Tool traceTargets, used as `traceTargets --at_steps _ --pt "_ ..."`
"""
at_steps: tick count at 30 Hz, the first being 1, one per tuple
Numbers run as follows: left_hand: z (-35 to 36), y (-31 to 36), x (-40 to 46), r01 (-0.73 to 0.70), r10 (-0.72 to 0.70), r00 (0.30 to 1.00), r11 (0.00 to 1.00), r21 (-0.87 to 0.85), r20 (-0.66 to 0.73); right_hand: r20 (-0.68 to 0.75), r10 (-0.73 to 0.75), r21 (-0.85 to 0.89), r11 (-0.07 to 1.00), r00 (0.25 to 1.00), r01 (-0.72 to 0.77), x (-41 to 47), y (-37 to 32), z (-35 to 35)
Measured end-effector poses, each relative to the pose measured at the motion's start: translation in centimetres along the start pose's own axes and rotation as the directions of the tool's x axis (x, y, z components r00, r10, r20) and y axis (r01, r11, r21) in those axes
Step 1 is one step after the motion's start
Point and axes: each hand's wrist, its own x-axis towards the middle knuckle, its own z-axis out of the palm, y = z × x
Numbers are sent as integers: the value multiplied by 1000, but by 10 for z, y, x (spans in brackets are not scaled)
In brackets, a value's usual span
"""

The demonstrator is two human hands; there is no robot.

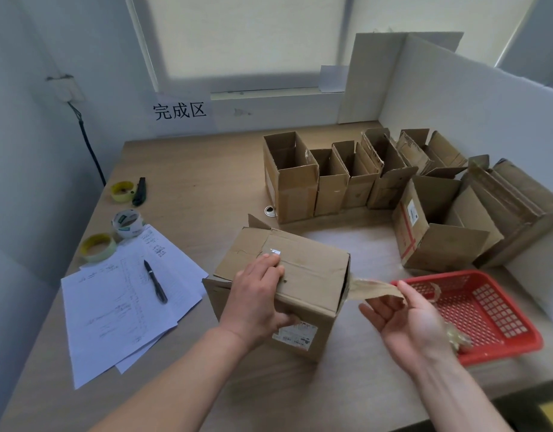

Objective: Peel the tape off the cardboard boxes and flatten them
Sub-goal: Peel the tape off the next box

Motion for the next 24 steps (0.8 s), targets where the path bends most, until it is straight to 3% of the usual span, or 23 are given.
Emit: traceTargets --at_steps 5,8,12,19,24 --pt "2 0 -4 -3 4 1000 1000 21 -24 -151 -11 -39 999 988 5 11 22 10" --pt "2 1 -4 -12 12 1000 999 38 -19 -141 -155 -234 965 978 119 17 24 14" --pt "-1 14 -4 27 -29 999 991 134 14 -25 -306 -450 853 952 262 15 35 18" --pt "-2 54 19 34 -59 996 954 296 74 156 -252 -448 844 955 295 5 37 33" --pt "4 59 27 -7 -24 995 950 312 95 207 -220 -485 823 953 295 9 31 27"
